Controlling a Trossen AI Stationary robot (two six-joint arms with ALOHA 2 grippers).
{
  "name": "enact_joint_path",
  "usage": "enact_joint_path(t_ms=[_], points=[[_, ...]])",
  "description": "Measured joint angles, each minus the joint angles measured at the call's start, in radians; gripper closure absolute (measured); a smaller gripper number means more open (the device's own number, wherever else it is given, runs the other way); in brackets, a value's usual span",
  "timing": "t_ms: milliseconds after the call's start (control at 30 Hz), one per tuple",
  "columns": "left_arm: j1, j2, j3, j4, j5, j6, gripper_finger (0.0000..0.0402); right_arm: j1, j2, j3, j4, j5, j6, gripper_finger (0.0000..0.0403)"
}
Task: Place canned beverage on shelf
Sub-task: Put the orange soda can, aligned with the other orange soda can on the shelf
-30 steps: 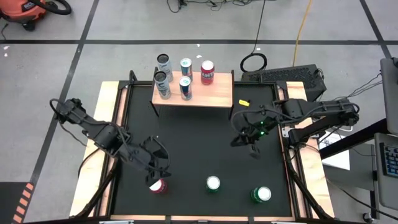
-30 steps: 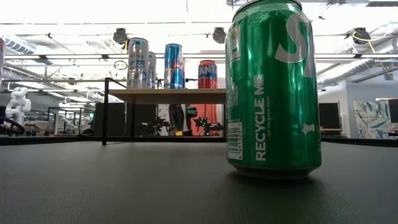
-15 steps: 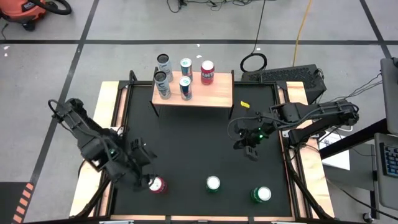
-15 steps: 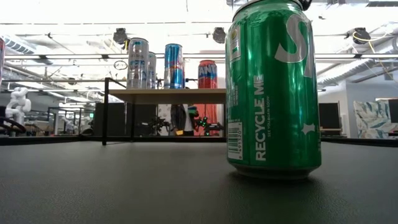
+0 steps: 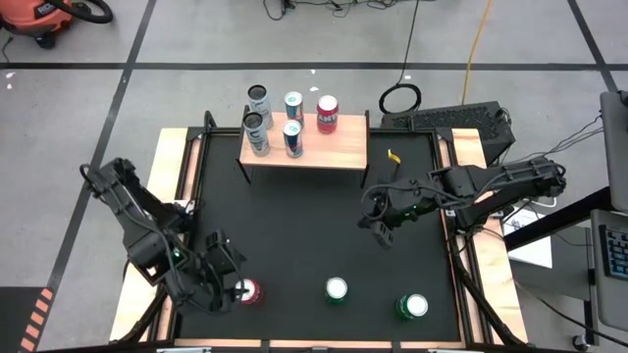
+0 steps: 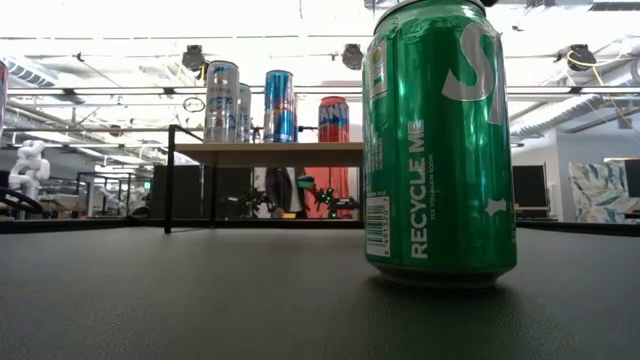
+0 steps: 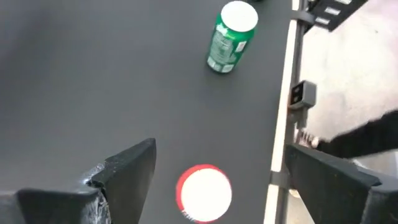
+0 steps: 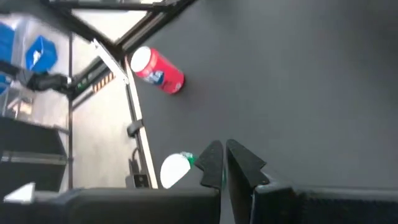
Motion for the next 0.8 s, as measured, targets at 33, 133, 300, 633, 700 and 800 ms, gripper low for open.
enact_joint_path(t_ms=[33, 133, 300, 633, 700, 800], points=[[-0.004, 0.004, 0.0, 0.009, -0.002, -0.002, 0.0042, 0.0, 0.0, 0.0, 0.005, 0.009, 0.009, 0.0403], [-0.015, 0.007, 0.0, 0.033, -0.002, -0.026, 0.0029, 0.0, 0.0, 0.0, 0.006, 0.009, 0.033, 0.0403], [-0.039, 0.007, 0.0, 0.025, -0.003, -0.051, 0.0005, 0.013, 0.0, 0.0, 0.006, 0.008, 0.026, 0.0403], [-0.101, 0.098, 0.0, 0.004, -0.046, -0.173, 0.0002, 0.034, 0.0, 0.0, 0.006, 0.01, -0.042, 0.0403], [-0.105, 0.126, 0.0, 0.004, -0.035, -0.204, 0.0002, 0.042, 0.0, 0.0, 0.005, 0.01, -0.054, 0.0403], [-0.106, 0.165, 0.0, 0.001, -0.01, -0.237, 0.0002, 0.051, 0.0, 0.0, 0.003, 0.01, -0.07, 0.0403]])
